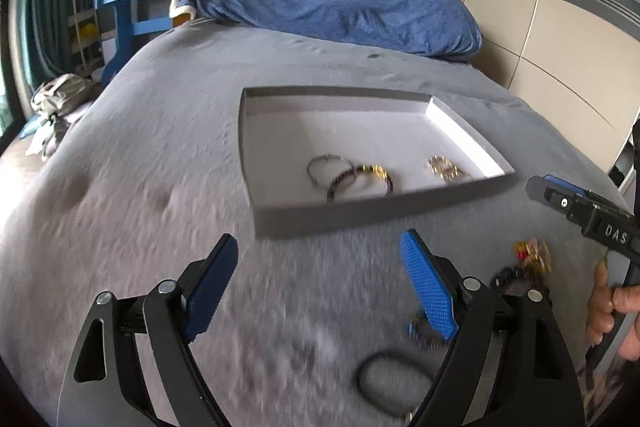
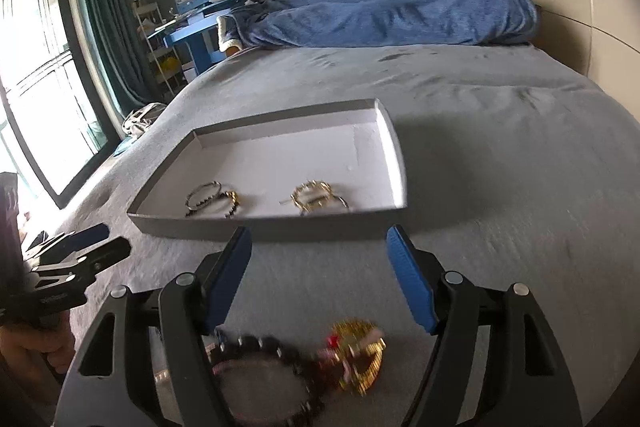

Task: Organize jewelry
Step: 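Grasp the white pearl strand with the left tool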

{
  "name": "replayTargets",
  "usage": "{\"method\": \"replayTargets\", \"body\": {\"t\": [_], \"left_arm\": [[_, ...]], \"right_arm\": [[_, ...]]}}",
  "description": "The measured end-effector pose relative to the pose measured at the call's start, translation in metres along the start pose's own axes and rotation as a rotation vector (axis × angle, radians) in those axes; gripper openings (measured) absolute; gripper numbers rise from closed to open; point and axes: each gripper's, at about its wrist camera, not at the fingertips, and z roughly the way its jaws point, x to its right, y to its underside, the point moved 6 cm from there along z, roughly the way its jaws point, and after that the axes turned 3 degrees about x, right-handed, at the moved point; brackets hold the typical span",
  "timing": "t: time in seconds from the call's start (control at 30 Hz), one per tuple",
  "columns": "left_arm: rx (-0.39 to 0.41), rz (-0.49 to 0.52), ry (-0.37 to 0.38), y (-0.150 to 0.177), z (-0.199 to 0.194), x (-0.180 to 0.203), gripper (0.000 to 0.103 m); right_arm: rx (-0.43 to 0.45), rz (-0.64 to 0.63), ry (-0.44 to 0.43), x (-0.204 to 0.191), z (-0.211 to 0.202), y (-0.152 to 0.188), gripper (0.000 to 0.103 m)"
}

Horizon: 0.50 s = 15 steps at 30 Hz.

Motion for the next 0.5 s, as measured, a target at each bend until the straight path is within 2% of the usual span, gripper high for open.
{"method": "replayTargets", "body": {"t": [0.27, 0.5], "left_arm": [[-0.029, -0.008, 0.011, 0.038, -0.018, 0.006, 0.083], [-0.052, -0.013, 0.009, 0.064, -0.026, 0.006, 0.083]], "right_arm": [[0.018, 0.1, 0.064, 0.031, -0.027, 0.024, 0.071], [-0.017, 0.174, 0.104, 0.051, -0.032, 0.057, 0.071]]}}
